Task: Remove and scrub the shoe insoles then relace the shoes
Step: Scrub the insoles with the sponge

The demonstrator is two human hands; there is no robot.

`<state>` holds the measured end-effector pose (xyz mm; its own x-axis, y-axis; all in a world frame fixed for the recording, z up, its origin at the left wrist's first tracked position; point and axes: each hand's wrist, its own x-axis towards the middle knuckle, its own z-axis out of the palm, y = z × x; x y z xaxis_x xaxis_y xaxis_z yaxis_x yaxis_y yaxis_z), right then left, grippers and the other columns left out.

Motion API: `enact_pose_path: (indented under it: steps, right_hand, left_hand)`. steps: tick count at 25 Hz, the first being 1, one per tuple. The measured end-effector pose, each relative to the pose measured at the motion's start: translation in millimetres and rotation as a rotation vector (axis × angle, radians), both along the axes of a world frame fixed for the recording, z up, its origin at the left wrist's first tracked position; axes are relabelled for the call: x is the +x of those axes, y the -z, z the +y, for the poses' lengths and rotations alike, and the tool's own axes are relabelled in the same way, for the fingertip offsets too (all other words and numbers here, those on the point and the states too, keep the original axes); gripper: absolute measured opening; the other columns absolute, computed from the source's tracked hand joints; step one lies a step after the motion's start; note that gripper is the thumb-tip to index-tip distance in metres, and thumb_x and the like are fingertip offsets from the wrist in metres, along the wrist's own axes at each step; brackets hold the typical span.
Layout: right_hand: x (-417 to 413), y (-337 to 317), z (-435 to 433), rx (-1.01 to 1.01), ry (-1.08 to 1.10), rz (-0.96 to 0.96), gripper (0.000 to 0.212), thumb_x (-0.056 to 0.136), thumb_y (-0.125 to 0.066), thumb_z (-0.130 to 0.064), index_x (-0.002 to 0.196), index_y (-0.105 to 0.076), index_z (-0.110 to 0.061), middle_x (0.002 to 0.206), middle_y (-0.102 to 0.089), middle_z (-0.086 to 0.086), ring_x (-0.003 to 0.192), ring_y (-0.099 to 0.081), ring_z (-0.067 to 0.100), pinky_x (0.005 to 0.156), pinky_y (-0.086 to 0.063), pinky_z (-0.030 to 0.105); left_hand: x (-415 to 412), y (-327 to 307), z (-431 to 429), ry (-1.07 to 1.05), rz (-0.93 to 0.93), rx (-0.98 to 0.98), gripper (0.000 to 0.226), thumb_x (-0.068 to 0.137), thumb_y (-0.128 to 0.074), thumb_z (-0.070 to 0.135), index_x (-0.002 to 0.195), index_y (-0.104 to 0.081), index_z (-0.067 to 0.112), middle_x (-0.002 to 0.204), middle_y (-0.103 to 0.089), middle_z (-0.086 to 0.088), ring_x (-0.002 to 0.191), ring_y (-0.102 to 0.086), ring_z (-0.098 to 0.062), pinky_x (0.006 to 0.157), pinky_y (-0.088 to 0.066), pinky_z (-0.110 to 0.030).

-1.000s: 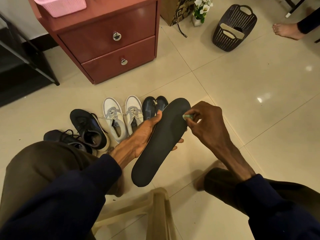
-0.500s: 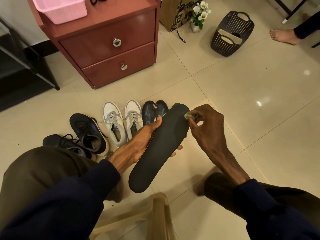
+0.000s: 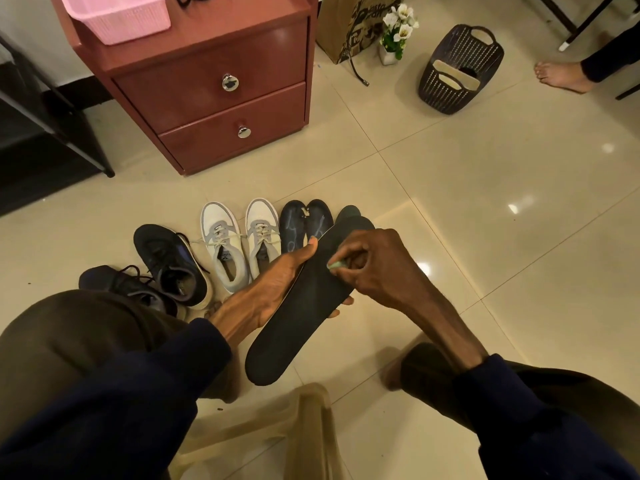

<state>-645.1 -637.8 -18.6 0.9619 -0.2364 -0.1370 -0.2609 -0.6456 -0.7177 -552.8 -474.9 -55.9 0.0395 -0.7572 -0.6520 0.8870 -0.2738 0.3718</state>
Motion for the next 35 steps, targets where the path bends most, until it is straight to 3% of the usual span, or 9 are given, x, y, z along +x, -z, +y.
enact_pose_path:
  steps: [3, 6, 9, 13, 18, 23, 26, 30, 35]
  right_hand:
    - [-1, 3, -16, -0.123, 0.163, -0.029, 0.013, 0.082, -0.085, -0.018, 0.091, -0.079, -0.011, 0.085, -0.068, -0.003, 0.069, -0.062, 0.005, 0.067, -0.047, 0.002]
    - [-3, 15, -27, -0.233, 0.419, -0.159, 0.018, 0.085, -0.081, -0.016, 0.098, -0.077, -0.005, 0.094, -0.072, 0.010, 0.081, -0.068, 0.021, 0.078, -0.058, 0.026]
    - [1, 15, -6, -0.193, 0.285, -0.259, 0.011, 0.085, -0.080, -0.009, 0.095, -0.077, -0.006, 0.093, -0.072, 0.009, 0.080, -0.064, 0.014, 0.076, -0.054, 0.018]
    - [1, -3, 4, 0.020, 0.063, -0.081, 0.010, 0.083, -0.084, -0.014, 0.092, -0.080, -0.011, 0.089, -0.070, -0.003, 0.074, -0.064, 0.004, 0.071, -0.051, 0.007]
    - [1, 3, -22, -0.187, 0.503, -0.194, 0.009, 0.086, -0.080, -0.015, 0.092, -0.079, -0.009, 0.090, -0.074, 0.004, 0.076, -0.067, 0.014, 0.076, -0.061, 0.032]
    - [5, -6, 15, 0.027, 0.174, -0.099, 0.008, 0.084, -0.083, -0.020, 0.091, -0.080, -0.016, 0.081, -0.067, -0.013, 0.073, -0.066, 0.000, 0.069, -0.054, 0.010]
    - [5, -7, 3, -0.051, 0.280, -0.128, 0.010, 0.083, -0.084, -0.021, 0.090, -0.081, -0.014, 0.080, -0.068, -0.010, 0.067, -0.062, -0.004, 0.066, -0.048, 0.004]
    - [6, 0, 2, -0.143, 0.478, -0.192, 0.009, 0.085, -0.082, -0.019, 0.091, -0.079, -0.012, 0.086, -0.072, -0.004, 0.069, -0.061, 0.001, 0.073, -0.053, 0.009]
    - [3, -15, 28, 0.150, 0.156, 0.027, 0.006, 0.084, -0.084, -0.019, 0.087, -0.081, -0.015, 0.073, -0.067, -0.014, 0.064, -0.067, 0.000, 0.059, -0.055, 0.011]
  left_hand:
    - [-3, -5, -2, -0.002, 0.033, -0.019, 0.071, 0.102, -0.040, 0.062, 0.142, -0.058, 0.005, 0.130, -0.065, -0.026, 0.103, -0.069, -0.041, 0.084, -0.056, -0.047]
    - [-2, -8, -5, 0.050, 0.049, -0.075, 0.074, 0.102, -0.038, 0.063, 0.145, -0.054, 0.005, 0.141, -0.059, -0.024, 0.110, -0.065, -0.041, 0.088, -0.054, -0.047]
    - [0, -7, -4, 0.072, 0.007, -0.010, 0.069, 0.103, -0.039, 0.062, 0.141, -0.058, 0.008, 0.135, -0.061, -0.028, 0.107, -0.067, -0.044, 0.087, -0.055, -0.050]
    - [-3, -9, -1, 0.037, -0.008, 0.017, 0.067, 0.103, -0.040, 0.061, 0.139, -0.060, 0.008, 0.132, -0.063, -0.030, 0.106, -0.067, -0.045, 0.085, -0.056, -0.049]
    - [-3, -11, -5, 0.089, 0.023, -0.052, 0.072, 0.105, -0.035, 0.062, 0.146, -0.053, 0.006, 0.145, -0.056, -0.025, 0.116, -0.060, -0.043, 0.092, -0.051, -0.048]
    - [-5, -10, -1, 0.045, -0.052, 0.048, 0.061, 0.105, -0.036, 0.057, 0.136, -0.062, 0.011, 0.125, -0.067, -0.028, 0.103, -0.068, -0.045, 0.088, -0.052, -0.049]
    - [-5, -11, -2, 0.011, -0.029, 0.039, 0.063, 0.105, -0.038, 0.057, 0.136, -0.063, 0.009, 0.126, -0.066, -0.028, 0.102, -0.068, -0.045, 0.085, -0.054, -0.048]
    - [-5, -11, -5, 0.004, -0.022, 0.058, 0.061, 0.105, -0.037, 0.055, 0.136, -0.064, 0.010, 0.128, -0.067, -0.026, 0.103, -0.070, -0.043, 0.086, -0.054, -0.048]
    - [-6, -12, -1, -0.077, -0.046, 0.104, 0.051, 0.104, -0.043, 0.050, 0.125, -0.069, 0.011, 0.109, -0.073, -0.023, 0.087, -0.073, -0.040, 0.083, -0.054, -0.049]
